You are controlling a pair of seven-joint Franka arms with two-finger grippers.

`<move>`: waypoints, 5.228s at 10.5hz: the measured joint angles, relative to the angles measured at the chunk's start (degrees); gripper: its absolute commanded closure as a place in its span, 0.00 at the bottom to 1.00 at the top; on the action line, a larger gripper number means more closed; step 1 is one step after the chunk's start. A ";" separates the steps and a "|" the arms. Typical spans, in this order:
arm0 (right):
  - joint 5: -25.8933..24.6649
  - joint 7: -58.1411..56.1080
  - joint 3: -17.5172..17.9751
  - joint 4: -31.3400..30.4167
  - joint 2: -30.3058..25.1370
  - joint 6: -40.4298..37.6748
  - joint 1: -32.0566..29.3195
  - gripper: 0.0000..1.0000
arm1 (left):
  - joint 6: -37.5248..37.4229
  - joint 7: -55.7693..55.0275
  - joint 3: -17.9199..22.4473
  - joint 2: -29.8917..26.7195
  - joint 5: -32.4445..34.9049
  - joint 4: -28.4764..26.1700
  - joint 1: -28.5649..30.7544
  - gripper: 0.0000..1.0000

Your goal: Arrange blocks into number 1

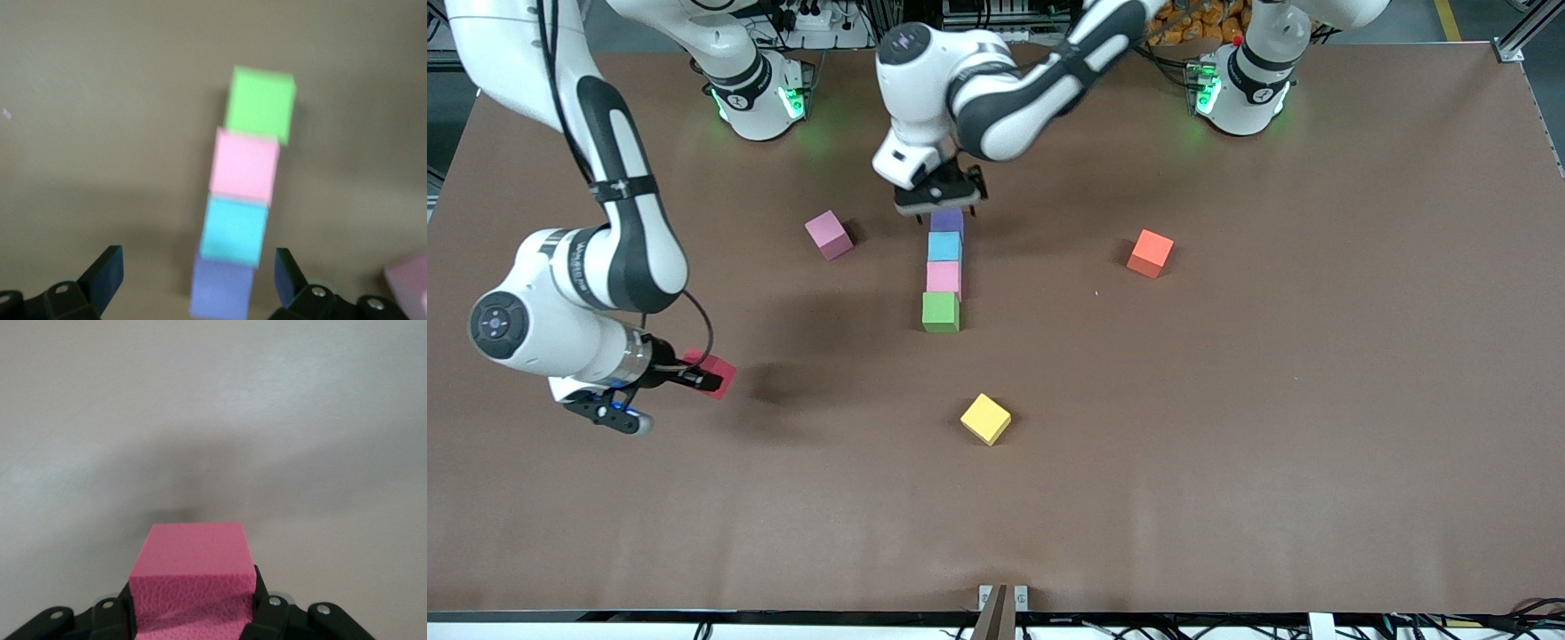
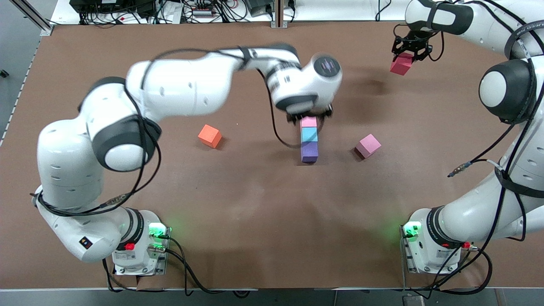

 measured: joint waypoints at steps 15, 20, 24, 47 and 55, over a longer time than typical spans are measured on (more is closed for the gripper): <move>0.07 10.32 -0.29 8.58 11.90 7.57 30.04 0.37 | -8.83 47.86 0.23 -8.29 -5.30 0.78 47.52 0.00; 0.07 11.33 -0.41 8.82 14.04 9.90 31.80 0.37 | -17.65 59.54 12.12 -19.61 -13.86 -5.27 37.97 0.00; 0.03 11.35 -0.42 9.03 14.64 10.01 33.26 0.33 | -22.82 65.83 17.11 -33.39 -16.95 -11.41 35.92 0.00; -6.26 -9.19 -1.95 11.31 -15.41 -23.27 9.70 0.00 | -30.57 78.88 18.73 -37.26 -23.31 -0.32 37.24 0.00; -6.40 -9.30 -0.41 13.03 -23.25 -35.50 -7.76 0.00 | -30.69 78.88 18.77 -37.15 -23.31 -0.31 37.26 0.00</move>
